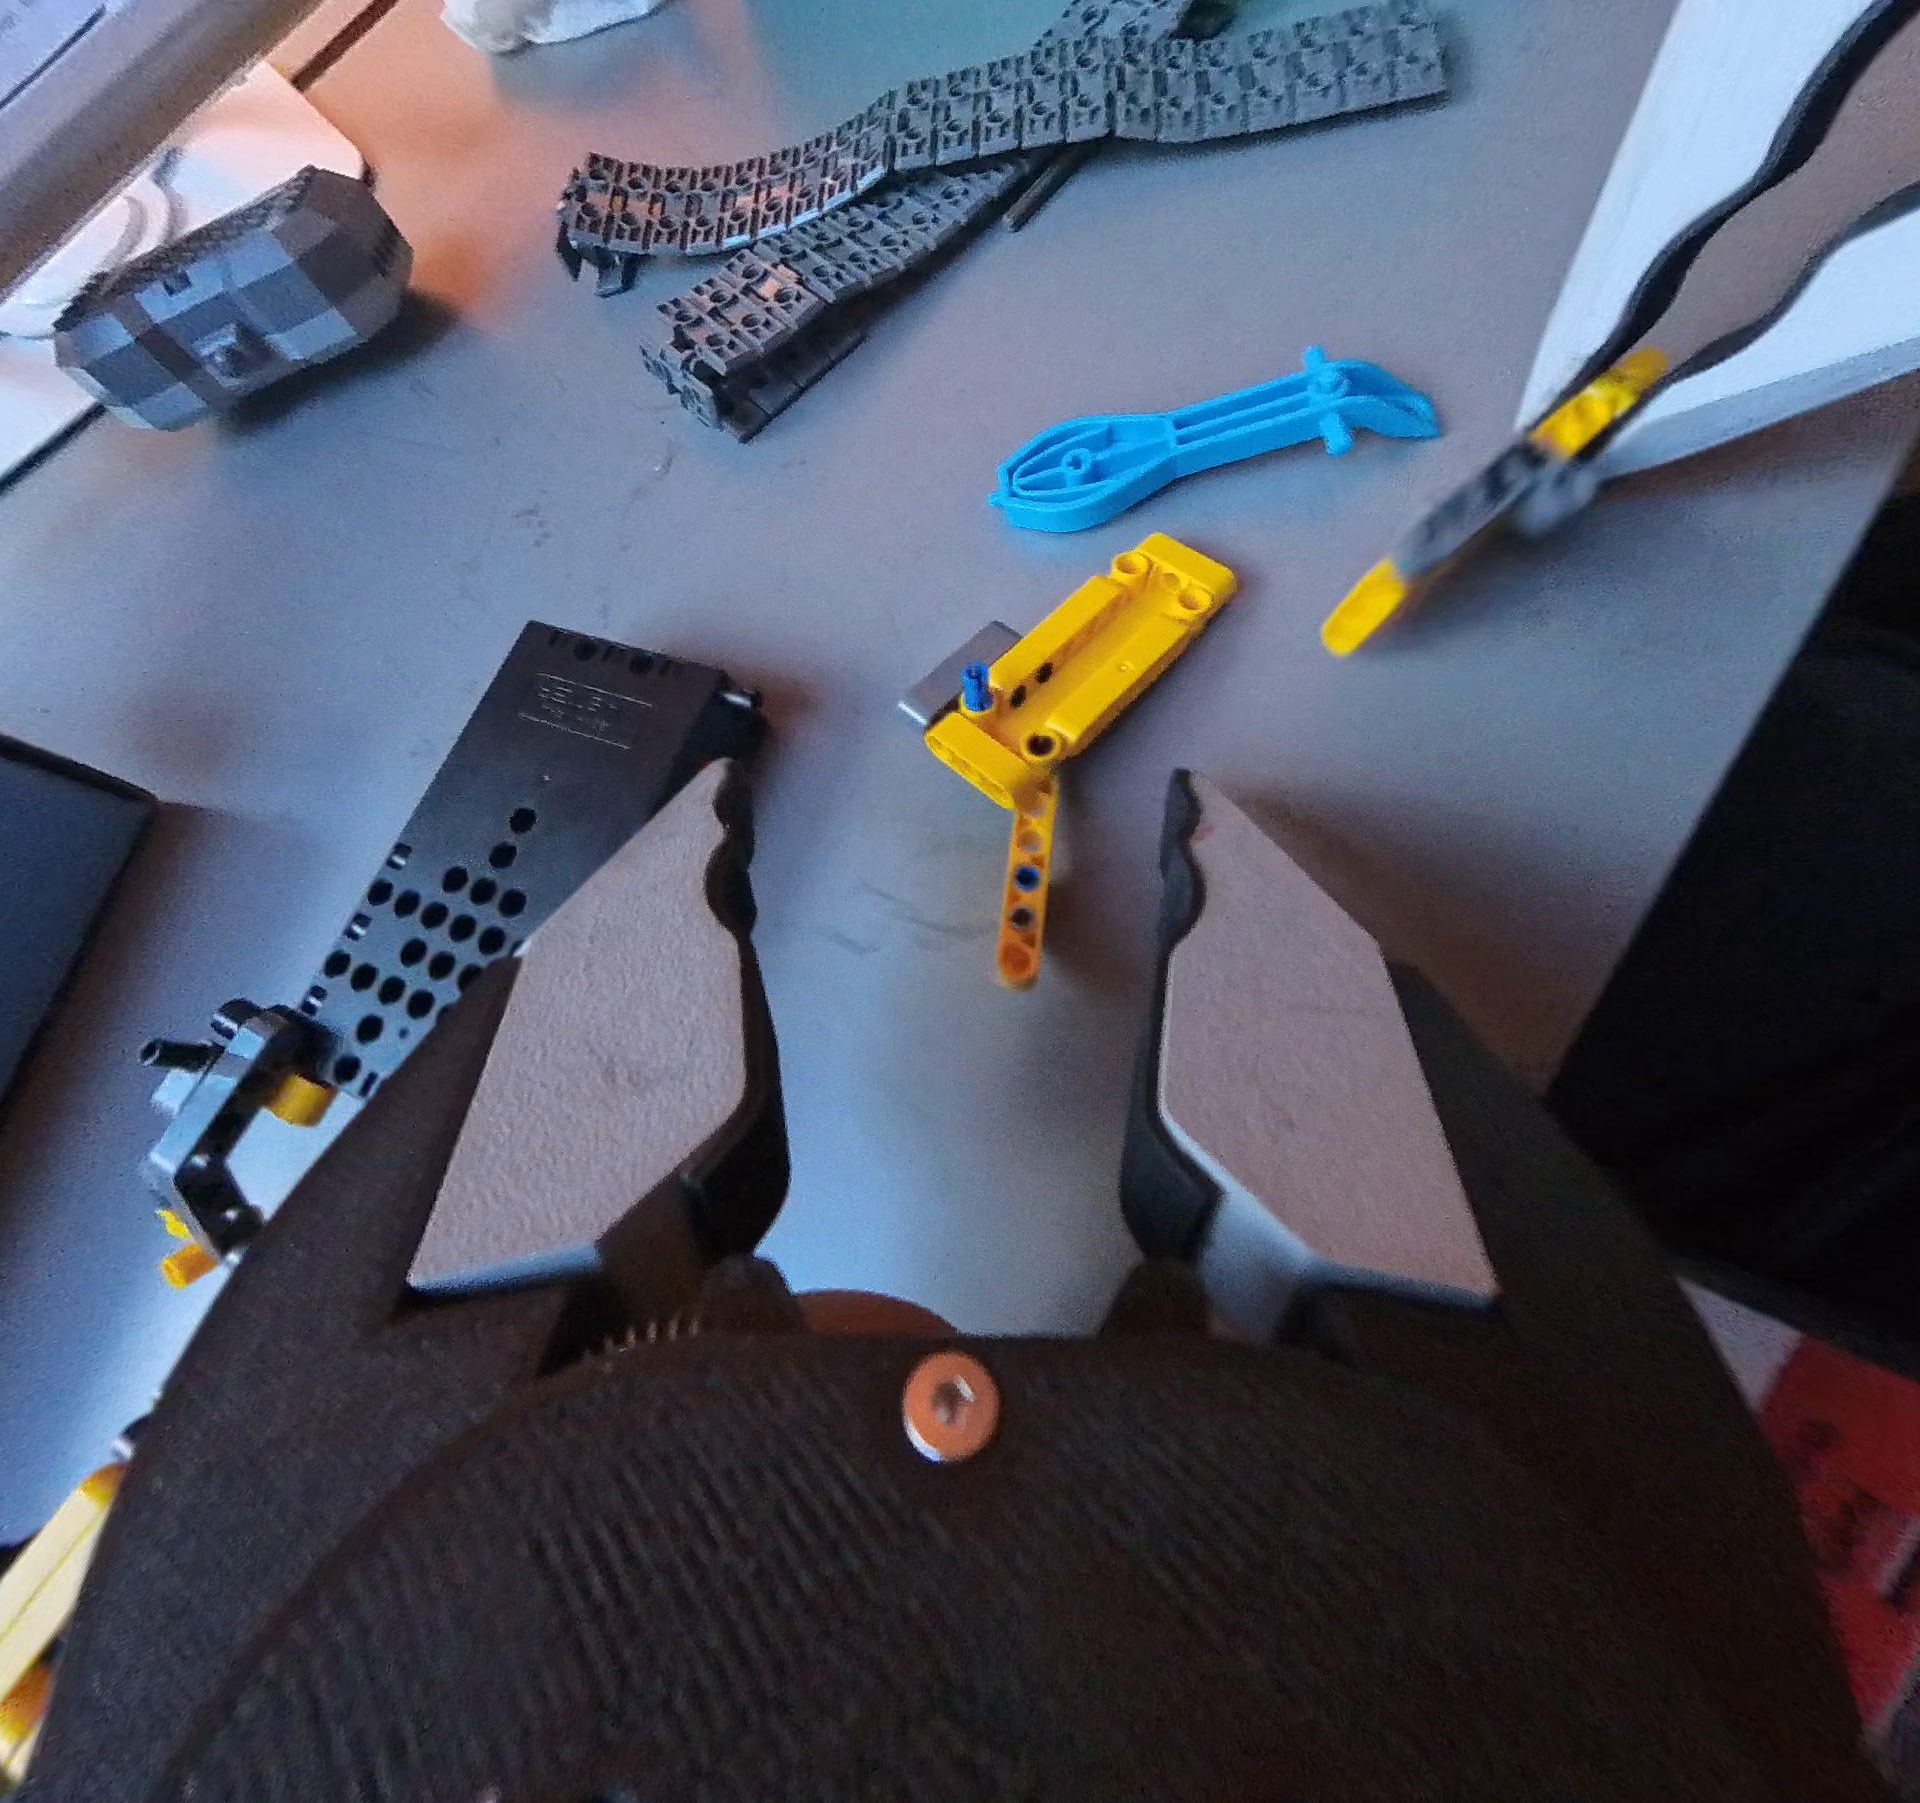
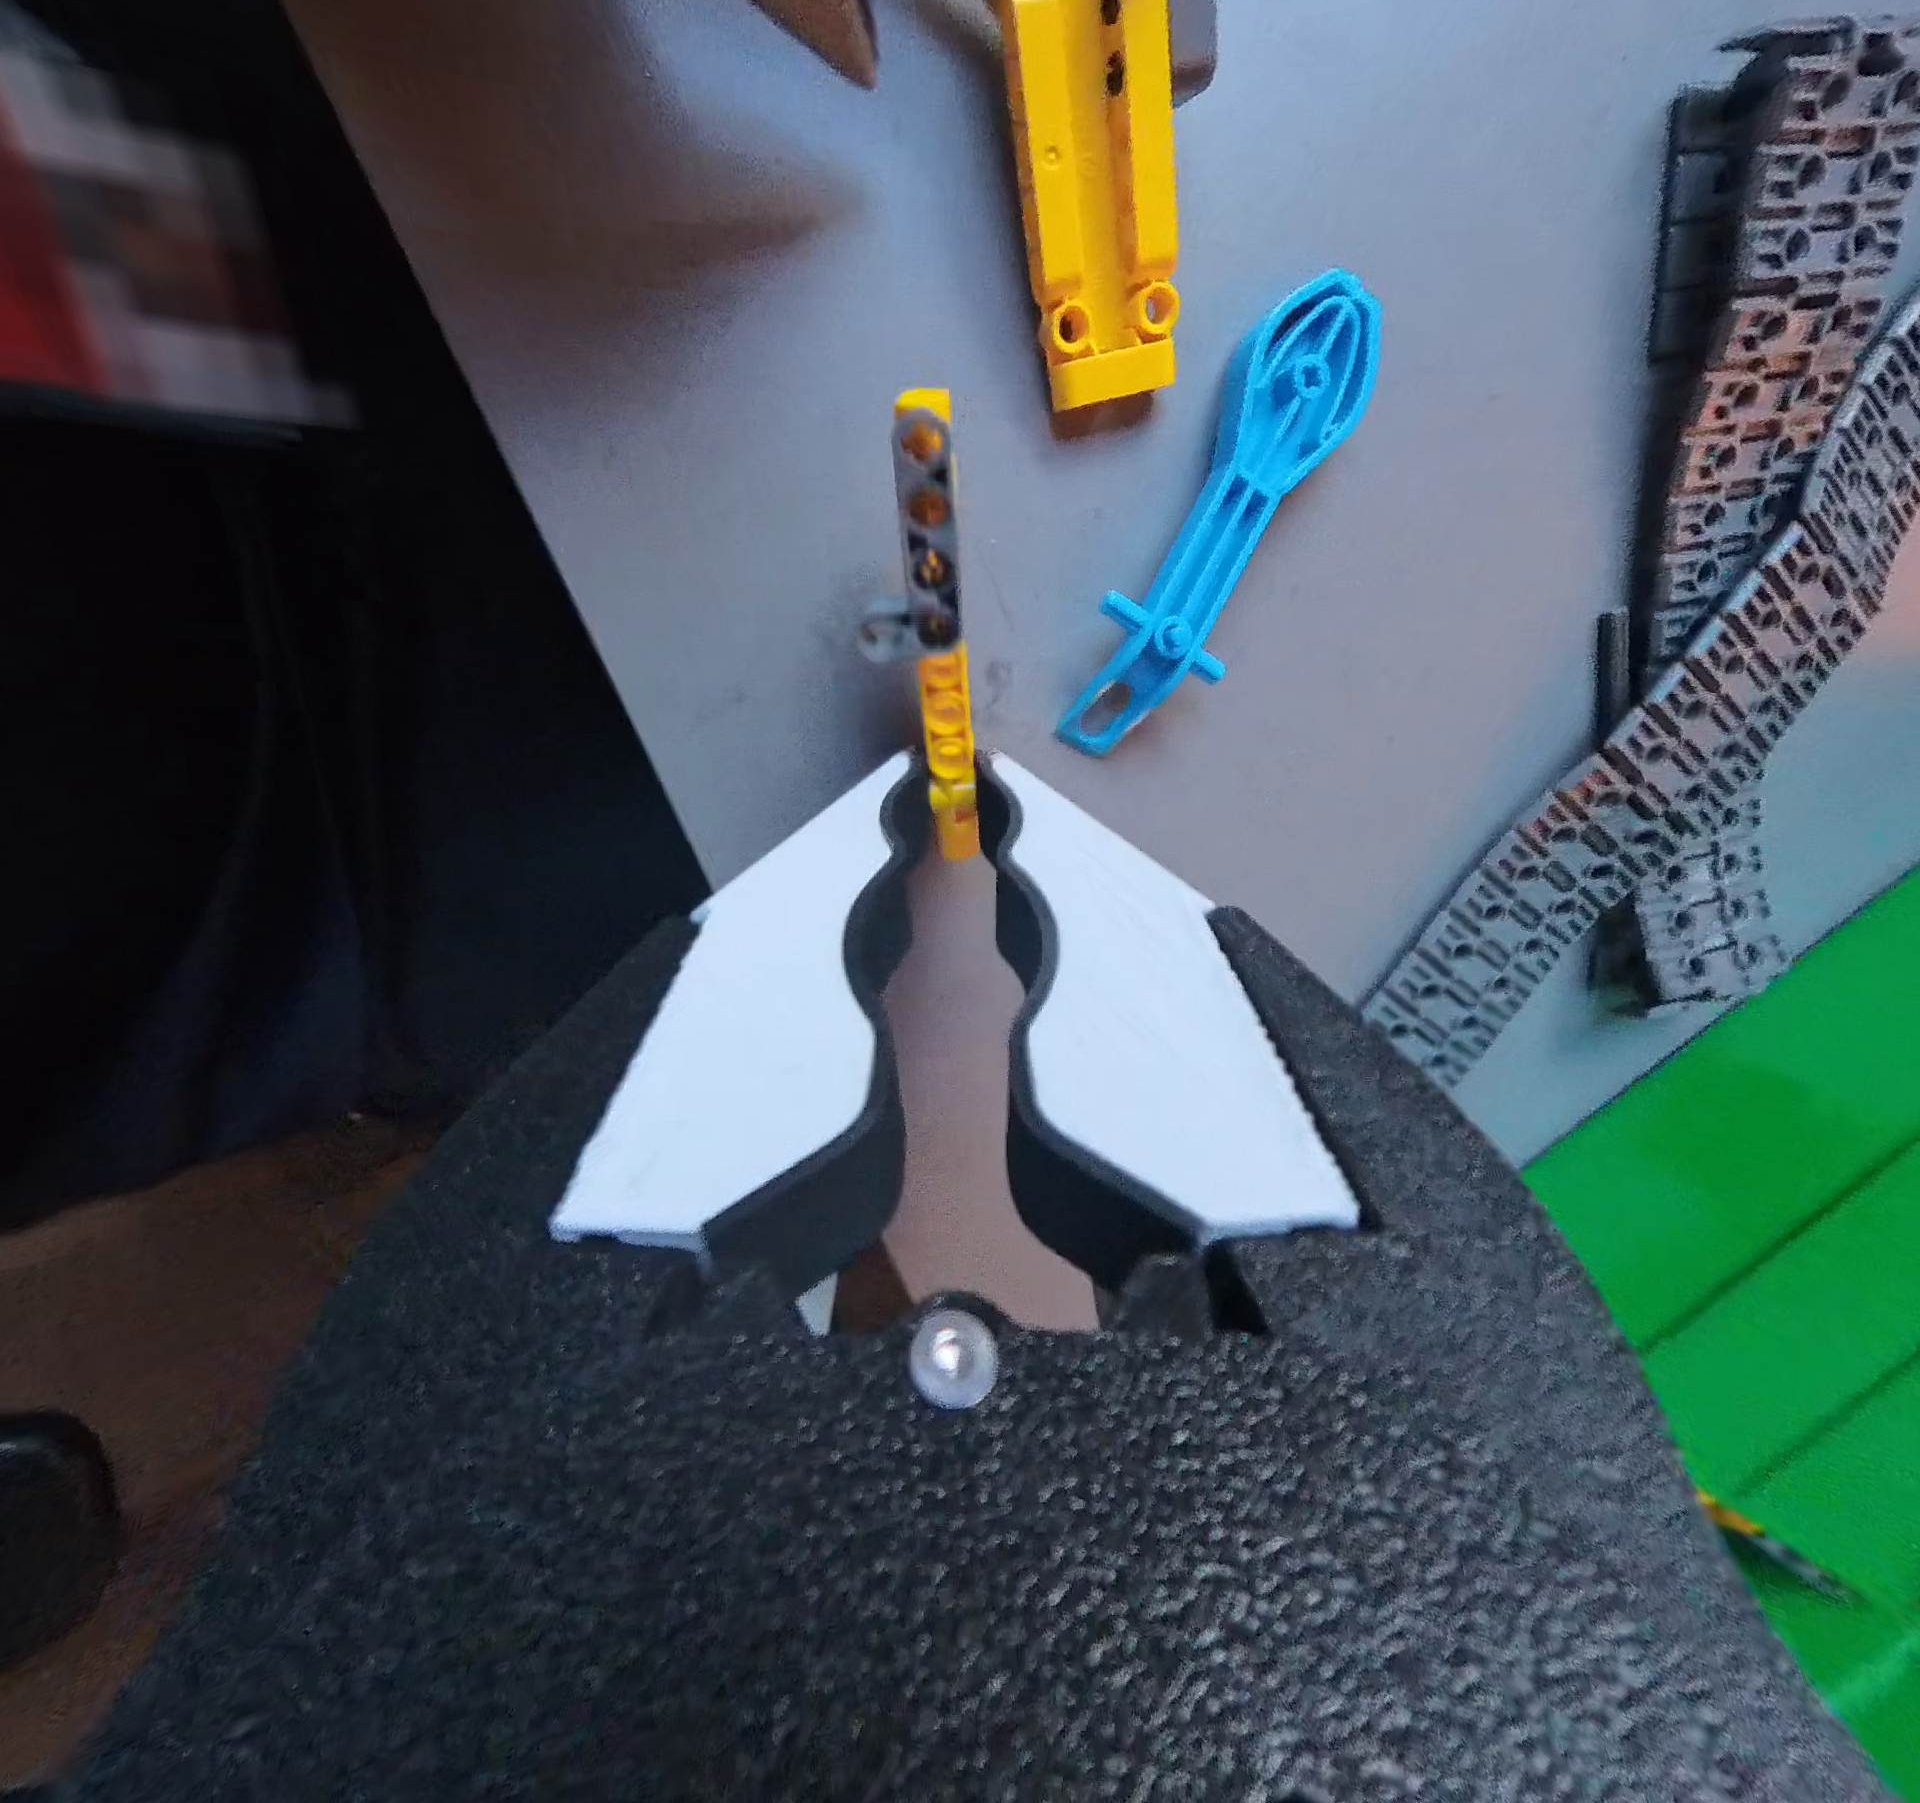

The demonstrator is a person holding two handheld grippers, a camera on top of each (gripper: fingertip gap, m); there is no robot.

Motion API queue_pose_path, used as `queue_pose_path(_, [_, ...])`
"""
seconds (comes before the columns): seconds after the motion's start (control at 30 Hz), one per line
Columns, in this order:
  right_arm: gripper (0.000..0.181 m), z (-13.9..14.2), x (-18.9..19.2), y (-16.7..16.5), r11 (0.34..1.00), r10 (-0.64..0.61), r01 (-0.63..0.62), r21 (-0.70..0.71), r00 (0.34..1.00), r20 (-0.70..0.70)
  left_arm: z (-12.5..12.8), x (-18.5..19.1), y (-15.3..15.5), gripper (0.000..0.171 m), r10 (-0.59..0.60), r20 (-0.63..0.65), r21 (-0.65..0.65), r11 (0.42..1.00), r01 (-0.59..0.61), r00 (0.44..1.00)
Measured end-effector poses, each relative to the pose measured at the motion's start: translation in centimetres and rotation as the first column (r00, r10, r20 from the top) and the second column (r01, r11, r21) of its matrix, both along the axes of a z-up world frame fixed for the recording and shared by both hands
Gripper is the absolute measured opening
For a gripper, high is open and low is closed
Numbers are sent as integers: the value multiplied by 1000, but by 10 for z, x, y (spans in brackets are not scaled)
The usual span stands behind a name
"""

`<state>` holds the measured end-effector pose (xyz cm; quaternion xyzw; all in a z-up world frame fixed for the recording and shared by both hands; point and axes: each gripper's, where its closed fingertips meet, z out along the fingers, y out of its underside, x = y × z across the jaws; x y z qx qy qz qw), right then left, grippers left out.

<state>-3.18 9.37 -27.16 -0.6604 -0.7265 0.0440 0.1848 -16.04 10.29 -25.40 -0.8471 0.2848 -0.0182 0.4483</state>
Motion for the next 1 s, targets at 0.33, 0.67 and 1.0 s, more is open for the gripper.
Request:
queue_pose_path(0.33, [83,16,-13,-14,993,-85,66,-101,975,-203,12,-13,8,105,104,16,66,992,-105,994])
queue_pose_path(0.67, [109,79,-69,-10,994,-102,72,-79,863,-494,38,-82,-43,116,170,40,111,979,-173,985])
queue_pose_path(1.0, [67,110,-78,41,979,-186,200,-37,806,-562,39,-98,-54,82,153,-9,95,984,-151,988])
